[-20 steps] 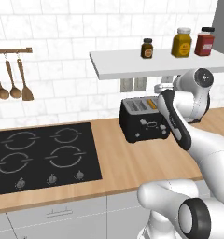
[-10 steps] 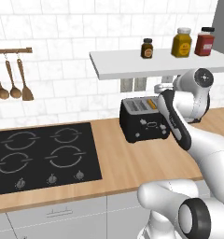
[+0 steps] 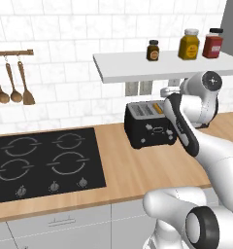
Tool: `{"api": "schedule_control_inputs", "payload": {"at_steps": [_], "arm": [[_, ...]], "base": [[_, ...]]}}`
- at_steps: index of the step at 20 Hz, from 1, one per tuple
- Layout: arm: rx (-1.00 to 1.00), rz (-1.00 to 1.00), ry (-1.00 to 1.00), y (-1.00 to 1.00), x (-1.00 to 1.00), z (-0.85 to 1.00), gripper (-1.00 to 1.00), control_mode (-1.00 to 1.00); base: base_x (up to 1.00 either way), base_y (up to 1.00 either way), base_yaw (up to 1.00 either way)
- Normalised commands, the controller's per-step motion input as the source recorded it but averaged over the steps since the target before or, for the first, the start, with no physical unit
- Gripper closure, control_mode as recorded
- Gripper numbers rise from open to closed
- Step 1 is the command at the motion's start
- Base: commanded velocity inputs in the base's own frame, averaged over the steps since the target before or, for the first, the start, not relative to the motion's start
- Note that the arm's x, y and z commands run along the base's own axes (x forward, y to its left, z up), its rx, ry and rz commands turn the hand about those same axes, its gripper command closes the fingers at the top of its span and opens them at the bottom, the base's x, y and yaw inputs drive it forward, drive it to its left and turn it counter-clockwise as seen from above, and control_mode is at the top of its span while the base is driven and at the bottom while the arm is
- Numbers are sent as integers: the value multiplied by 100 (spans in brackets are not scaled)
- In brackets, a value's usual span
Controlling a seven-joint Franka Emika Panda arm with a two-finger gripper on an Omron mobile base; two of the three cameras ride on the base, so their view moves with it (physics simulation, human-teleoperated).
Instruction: Start the toaster. Once the lever pops up, take the bread to the plate on the dining counter.
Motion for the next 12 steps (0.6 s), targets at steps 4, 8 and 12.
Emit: {"api": "schedule_control_inputs", "payload": {"at_steps": [4, 8, 12], "arm": [[0, 0, 0, 0, 0, 0, -100, -100], [0, 0, 0, 0, 0, 0, -100, -100], [0, 0, 0, 0, 0, 0, -100, -100]], "base": [[0, 0, 0], [0, 0, 0], [0, 0, 0]]}}
